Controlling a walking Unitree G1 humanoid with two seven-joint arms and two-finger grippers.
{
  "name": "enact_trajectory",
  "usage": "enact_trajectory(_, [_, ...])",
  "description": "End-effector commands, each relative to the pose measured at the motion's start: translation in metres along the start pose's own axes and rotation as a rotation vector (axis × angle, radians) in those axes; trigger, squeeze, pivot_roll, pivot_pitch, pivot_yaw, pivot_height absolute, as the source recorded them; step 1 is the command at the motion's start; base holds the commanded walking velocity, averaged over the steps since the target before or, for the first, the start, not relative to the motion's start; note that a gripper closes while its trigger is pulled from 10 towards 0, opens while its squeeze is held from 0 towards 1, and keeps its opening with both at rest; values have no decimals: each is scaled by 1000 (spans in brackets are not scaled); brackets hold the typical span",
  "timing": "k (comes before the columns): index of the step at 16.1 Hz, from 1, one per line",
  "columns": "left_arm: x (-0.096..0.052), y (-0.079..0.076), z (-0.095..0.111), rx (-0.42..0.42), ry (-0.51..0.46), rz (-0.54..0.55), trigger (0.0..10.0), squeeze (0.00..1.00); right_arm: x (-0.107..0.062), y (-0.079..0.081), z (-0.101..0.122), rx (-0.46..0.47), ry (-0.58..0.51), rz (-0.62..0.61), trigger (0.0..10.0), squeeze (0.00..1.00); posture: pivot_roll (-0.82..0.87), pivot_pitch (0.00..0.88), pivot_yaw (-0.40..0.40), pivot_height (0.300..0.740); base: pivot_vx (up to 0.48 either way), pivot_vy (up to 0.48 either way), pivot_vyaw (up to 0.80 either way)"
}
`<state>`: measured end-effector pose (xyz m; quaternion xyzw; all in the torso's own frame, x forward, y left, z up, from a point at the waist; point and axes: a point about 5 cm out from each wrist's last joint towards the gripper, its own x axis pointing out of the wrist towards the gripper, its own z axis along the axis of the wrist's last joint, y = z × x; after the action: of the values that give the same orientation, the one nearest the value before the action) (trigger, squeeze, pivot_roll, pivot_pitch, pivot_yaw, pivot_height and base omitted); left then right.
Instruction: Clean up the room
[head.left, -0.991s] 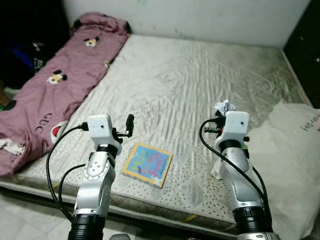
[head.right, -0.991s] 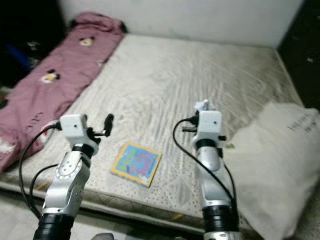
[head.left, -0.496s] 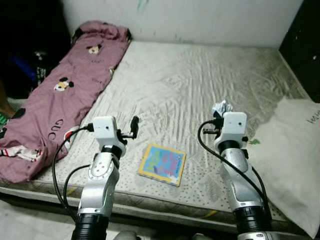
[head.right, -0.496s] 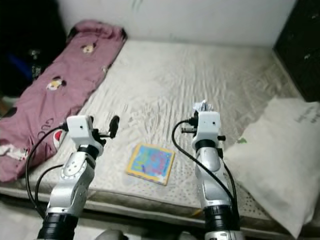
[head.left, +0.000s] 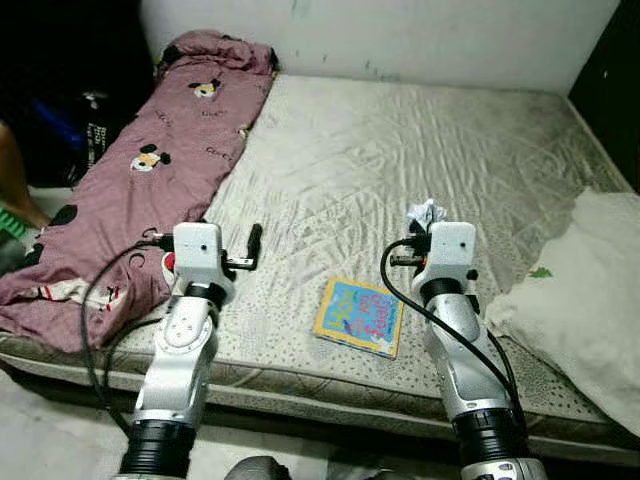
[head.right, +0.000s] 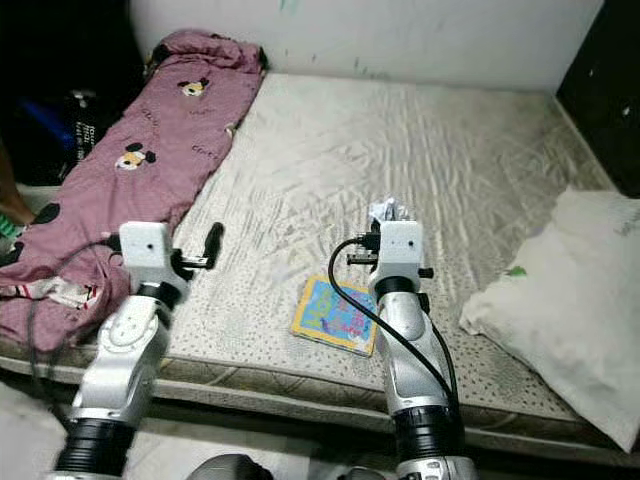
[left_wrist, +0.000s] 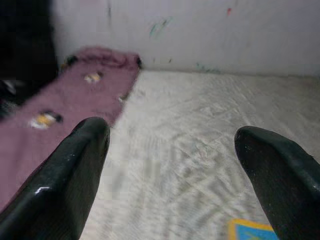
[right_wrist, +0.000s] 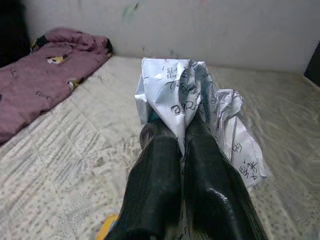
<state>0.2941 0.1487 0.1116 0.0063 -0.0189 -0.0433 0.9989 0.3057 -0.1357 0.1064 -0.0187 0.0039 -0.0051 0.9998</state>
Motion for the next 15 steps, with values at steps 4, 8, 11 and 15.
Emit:
enact_trajectory(4, [-4,8,-3,32,3,-1,10000,0,2,-2,3,0,-10,1,10000,0,96,0,22,740,0,0,0])
enact_trajectory(8, [-10,16,-8,52,20,38,10000,0,2,-6,7,-4,-27,-8,10000,0,96,0,19,740,0,0,0])
enact_trajectory(11, [-12,16,-12,7,43,35,10000,0,1,-8,6,1,-22,-15,10000,0,96,0,19,740,0,240,-456])
enact_trajectory(15, [-11,16,-12,-8,49,37,10000,0,0,-7,6,0,-20,-7,10000,0,96,0,19,740,0,480,-800])
